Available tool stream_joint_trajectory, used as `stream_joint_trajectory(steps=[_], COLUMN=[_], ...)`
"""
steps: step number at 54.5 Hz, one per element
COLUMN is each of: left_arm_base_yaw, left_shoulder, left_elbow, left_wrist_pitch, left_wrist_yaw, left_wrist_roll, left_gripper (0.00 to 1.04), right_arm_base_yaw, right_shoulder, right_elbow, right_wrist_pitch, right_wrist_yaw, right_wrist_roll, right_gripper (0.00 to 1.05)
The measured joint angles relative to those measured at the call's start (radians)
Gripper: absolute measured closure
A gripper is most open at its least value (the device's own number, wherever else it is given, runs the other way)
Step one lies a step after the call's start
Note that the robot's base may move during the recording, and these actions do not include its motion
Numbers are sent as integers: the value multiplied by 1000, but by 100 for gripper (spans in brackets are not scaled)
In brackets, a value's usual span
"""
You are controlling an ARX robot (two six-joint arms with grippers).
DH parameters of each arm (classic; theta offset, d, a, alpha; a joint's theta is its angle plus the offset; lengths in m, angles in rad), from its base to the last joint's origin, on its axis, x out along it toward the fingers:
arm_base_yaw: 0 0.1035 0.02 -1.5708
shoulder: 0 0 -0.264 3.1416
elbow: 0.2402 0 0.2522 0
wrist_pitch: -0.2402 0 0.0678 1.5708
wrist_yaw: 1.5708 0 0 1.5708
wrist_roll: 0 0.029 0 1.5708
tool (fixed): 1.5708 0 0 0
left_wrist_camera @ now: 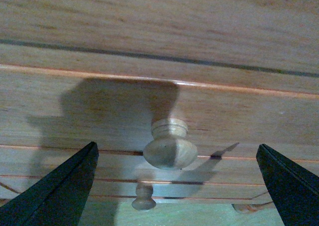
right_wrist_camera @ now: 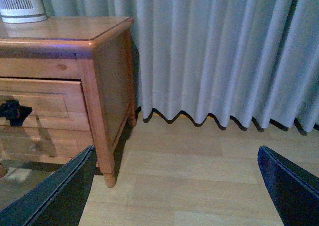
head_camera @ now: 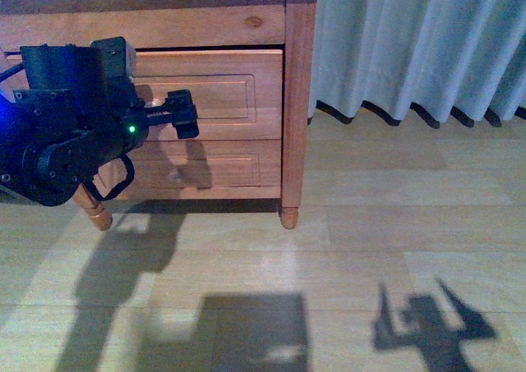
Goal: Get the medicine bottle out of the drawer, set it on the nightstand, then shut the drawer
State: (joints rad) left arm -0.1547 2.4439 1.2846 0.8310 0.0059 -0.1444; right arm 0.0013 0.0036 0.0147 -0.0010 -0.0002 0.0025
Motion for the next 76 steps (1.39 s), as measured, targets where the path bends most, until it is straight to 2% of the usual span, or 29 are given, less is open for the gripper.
stream_joint_trajectory(steps=[18,36,40,44,60,76], left_arm_base_yaw=[-3,-14,-11,-9,-11,-26], left_shoulder=[0,10,13,13,10,-92], left_elbow=[13,18,19,19,-23,-326], left_wrist_pitch=[3,12,12,12,64,252], left_wrist_yaw=[-4,-12,-18,-19,-23,-9], left_wrist_roll=[-9,2,2,2,2,-18], left_gripper=[8,57,71,77,78,78], right_arm_base_yaw=[0,0,0,0,0,0], right_shoulder=[0,0,0,0,0,0], right_elbow=[0,0,0,0,0,0], right_wrist_pitch=[0,0,0,0,0,0], right_wrist_yaw=[0,0,0,0,0,0], right_wrist_roll=[0,0,0,0,0,0], right_gripper=[7,7,7,7,7,7])
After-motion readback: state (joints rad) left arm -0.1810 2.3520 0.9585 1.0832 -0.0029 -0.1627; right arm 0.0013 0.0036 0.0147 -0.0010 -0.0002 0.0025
